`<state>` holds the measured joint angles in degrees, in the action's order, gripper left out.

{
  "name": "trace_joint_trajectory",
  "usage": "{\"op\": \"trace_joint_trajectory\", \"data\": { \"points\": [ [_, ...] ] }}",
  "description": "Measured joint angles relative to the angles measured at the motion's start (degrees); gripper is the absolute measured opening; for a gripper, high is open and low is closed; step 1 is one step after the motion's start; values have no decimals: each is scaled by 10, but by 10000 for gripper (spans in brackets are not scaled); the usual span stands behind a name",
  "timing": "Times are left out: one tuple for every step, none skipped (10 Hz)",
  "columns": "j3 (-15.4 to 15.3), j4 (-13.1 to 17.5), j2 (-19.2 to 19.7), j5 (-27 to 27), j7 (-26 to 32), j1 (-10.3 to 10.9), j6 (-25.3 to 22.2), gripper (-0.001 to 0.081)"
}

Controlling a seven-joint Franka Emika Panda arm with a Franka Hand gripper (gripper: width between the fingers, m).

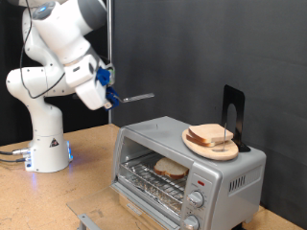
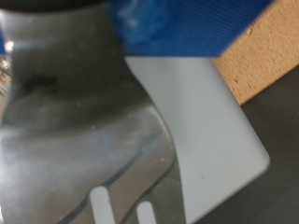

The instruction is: Make a piece of toast with the oven

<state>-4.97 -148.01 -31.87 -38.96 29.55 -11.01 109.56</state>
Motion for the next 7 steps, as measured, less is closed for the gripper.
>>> {"op": "trace_joint_trajectory", "data": {
  "points": [
    [-18, 10, 1, -7, -23, 7, 4, 403],
    [-37, 21, 5, -13, -47, 12, 15, 403],
    [-57, 32, 12, -14, -69, 16, 28, 403],
    [-77, 43, 23, -14, -87, 19, 43, 403],
    [-99, 54, 38, -14, -101, 22, 59, 403],
    [-122, 63, 54, -12, -115, 24, 73, 403],
    [-144, 70, 72, -7, -127, 25, 90, 403]
  ]
}}
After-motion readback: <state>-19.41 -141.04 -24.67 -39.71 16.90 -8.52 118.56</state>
